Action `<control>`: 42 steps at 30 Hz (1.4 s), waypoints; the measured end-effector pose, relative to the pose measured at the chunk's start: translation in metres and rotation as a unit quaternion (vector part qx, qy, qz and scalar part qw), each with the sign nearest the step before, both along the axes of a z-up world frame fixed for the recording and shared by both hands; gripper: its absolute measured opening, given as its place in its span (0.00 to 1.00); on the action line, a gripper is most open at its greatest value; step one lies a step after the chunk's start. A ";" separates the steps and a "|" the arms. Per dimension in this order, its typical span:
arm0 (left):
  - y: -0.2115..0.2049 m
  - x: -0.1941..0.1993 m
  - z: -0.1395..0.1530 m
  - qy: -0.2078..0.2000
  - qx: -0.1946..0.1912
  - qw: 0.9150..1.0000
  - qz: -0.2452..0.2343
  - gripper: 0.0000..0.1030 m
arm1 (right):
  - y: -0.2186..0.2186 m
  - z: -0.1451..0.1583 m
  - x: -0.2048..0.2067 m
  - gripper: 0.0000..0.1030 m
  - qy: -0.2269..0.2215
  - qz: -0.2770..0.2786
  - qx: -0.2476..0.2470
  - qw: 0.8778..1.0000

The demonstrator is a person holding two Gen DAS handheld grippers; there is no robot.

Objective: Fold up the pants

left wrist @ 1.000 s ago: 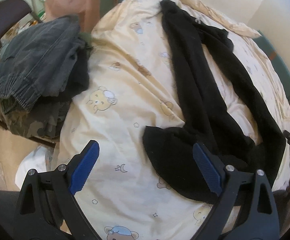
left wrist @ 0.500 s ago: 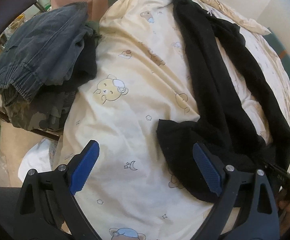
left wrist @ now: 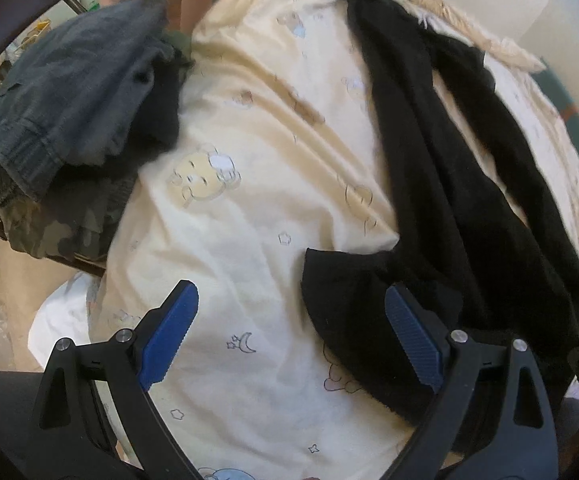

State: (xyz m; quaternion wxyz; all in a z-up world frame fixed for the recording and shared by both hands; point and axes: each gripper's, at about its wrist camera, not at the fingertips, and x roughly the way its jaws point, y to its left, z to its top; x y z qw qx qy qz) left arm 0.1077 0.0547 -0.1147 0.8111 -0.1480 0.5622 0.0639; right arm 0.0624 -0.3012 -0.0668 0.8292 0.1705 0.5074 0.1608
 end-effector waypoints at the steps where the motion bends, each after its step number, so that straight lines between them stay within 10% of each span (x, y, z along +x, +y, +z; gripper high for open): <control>1: -0.003 0.001 -0.004 0.004 0.002 1.000 -0.005 0.90 | 0.002 -0.006 0.001 0.07 0.010 -0.004 -0.007 1.000; 12: -0.071 0.037 -0.058 0.059 0.012 0.991 -0.124 0.88 | 0.013 -0.023 0.004 0.07 0.014 -0.009 -0.023 1.000; 13: -0.076 0.040 -0.058 0.047 0.029 0.990 -0.130 0.81 | 0.012 -0.025 0.005 0.07 0.018 -0.011 -0.022 1.000; 15: -0.088 0.045 -0.065 0.049 0.023 0.984 -0.169 0.13 | 0.012 -0.027 0.007 0.07 0.021 -0.013 -0.021 0.999; 16: -0.092 0.044 -0.064 0.060 0.019 0.982 -0.178 0.07 | 0.012 -0.027 0.008 0.07 0.020 -0.013 -0.022 0.999; 31: 0.005 -0.101 0.142 -0.045 -0.017 0.987 -0.153 0.02 | 0.027 -0.013 -0.012 0.07 0.043 0.069 0.134 0.988; 35: 0.006 -0.133 0.133 0.021 0.017 0.986 -0.167 0.02 | 0.050 -0.022 -0.031 0.07 0.092 0.113 0.149 0.978; 42: -0.003 -0.143 0.066 0.151 0.086 0.968 -0.183 0.06 | 0.125 -0.059 -0.044 0.12 0.159 0.235 0.020 0.959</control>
